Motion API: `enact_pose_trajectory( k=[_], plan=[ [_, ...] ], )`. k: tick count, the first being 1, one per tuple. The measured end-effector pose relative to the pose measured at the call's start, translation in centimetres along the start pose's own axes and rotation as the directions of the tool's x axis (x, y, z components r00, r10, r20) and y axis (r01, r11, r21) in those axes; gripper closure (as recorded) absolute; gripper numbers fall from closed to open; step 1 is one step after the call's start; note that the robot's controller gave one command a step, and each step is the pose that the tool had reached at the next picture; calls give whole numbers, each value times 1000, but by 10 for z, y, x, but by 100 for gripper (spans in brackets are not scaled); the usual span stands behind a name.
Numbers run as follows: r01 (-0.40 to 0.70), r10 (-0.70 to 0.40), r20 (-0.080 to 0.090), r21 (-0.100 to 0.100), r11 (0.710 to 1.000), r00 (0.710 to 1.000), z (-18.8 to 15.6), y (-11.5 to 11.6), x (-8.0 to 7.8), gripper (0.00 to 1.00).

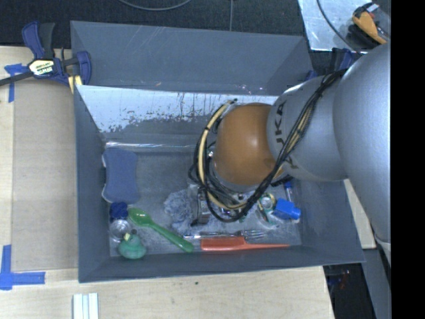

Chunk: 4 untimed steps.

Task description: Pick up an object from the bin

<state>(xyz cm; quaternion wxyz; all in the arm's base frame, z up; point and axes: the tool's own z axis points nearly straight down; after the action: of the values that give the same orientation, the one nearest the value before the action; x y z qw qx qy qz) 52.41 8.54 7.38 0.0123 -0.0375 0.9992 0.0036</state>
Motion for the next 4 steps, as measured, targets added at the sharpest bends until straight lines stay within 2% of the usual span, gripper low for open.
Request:
enact_pose_trajectory(
  k=[1, 2, 3, 4],
  plan=[
    [-203, 203, 8, 0, 979, 979, -1, 21, 29, 100],
    [-26, 26, 13, -1, 1000, 1000, 0, 9, 4, 100],
    [-132, 132, 7, -1, 991, 991, -73, 11, 17, 100],
    [-61, 61, 20, -2, 998, 998, 3, 20, 14, 100]
  ],
)
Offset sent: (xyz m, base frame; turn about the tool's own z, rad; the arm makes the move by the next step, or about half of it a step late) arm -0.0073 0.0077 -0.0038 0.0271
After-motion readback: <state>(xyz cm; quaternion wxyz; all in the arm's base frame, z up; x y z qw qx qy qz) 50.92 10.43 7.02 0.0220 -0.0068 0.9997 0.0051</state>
